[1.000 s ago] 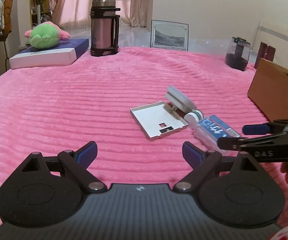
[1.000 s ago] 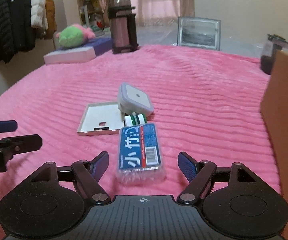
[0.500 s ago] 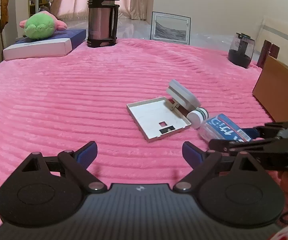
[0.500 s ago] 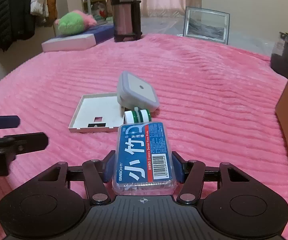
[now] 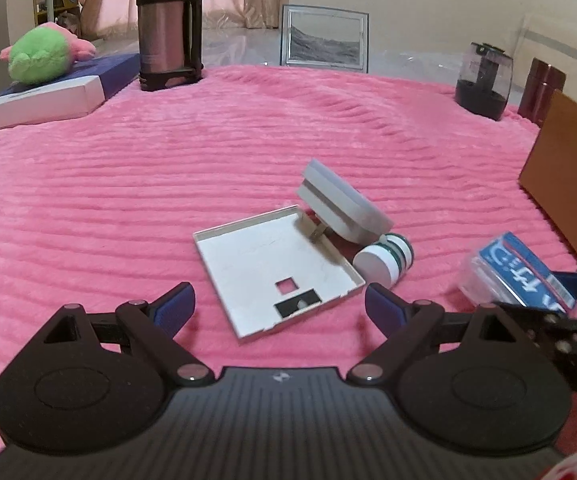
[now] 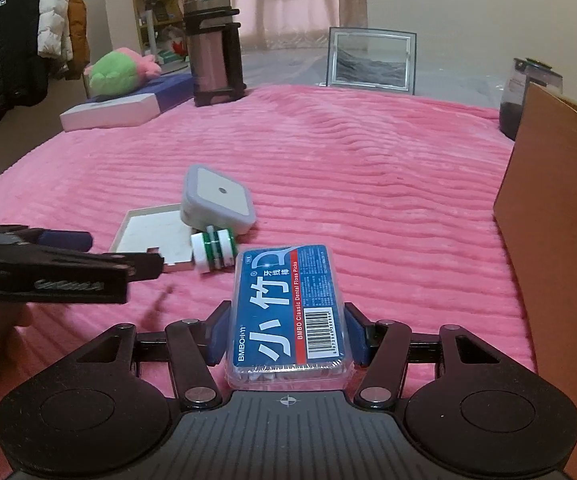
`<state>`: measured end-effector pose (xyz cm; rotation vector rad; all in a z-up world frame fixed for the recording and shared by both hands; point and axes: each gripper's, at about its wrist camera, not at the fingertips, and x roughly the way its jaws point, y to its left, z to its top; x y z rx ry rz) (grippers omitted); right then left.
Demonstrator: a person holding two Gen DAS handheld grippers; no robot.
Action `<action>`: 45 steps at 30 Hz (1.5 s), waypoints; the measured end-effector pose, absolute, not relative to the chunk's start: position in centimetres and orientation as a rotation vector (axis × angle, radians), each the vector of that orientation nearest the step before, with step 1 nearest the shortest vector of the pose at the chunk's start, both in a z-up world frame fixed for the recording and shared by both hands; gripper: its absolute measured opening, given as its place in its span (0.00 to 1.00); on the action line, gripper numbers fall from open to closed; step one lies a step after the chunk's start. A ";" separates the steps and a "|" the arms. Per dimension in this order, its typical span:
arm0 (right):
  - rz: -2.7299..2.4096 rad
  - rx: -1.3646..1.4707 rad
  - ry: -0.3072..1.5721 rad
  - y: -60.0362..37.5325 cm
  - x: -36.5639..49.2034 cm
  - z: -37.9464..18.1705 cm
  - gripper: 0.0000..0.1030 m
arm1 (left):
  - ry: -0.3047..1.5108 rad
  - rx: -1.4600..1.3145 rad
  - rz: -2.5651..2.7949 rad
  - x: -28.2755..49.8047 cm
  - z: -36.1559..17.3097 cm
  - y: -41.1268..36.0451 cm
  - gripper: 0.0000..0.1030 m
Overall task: Organize rigid objects
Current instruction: 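Grasp the white plastic tray with the left tool while the right tool holds the floss box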
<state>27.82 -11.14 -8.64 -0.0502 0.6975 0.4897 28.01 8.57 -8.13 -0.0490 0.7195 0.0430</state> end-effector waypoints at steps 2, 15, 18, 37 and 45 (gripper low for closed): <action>0.485 -0.050 0.698 -11.4 28.0 -8.8 0.52 | 0.726 -0.050 0.044 28.9 -8.5 8.3 0.87; 0.487 -0.013 0.710 -12.1 28.7 -9.3 0.52 | 0.728 -0.026 0.095 31.3 -9.2 7.9 0.89; 0.490 -0.007 0.709 -12.0 28.6 -9.3 0.52 | 0.735 -0.039 0.111 31.8 -9.0 7.9 0.91; 0.494 0.003 0.713 -12.2 27.2 -8.9 0.52 | 0.767 0.013 0.061 25.3 -9.4 10.5 0.83; 0.511 0.001 0.721 -13.0 22.5 -8.4 0.52 | 0.747 0.003 -0.038 15.2 -8.9 9.3 0.83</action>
